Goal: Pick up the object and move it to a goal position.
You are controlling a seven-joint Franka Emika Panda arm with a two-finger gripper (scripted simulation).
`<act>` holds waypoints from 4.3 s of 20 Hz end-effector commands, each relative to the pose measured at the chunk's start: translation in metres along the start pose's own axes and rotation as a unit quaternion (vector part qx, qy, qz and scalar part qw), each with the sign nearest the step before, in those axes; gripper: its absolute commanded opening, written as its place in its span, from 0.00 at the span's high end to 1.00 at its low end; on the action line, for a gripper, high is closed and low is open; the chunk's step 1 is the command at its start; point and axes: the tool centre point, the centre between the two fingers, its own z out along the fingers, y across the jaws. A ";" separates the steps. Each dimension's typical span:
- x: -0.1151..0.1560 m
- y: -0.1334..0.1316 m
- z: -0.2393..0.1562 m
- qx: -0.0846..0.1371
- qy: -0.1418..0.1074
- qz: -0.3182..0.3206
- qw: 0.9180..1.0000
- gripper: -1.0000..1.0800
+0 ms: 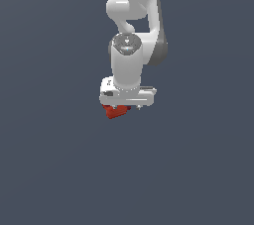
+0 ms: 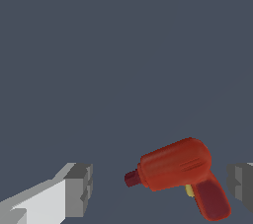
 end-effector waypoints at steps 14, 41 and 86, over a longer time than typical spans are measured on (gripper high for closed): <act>0.000 0.002 -0.001 0.007 0.005 0.019 1.000 0.00; -0.045 0.014 0.079 0.013 0.060 0.327 0.943 0.00; -0.071 0.032 0.138 0.019 0.094 0.477 0.873 1.00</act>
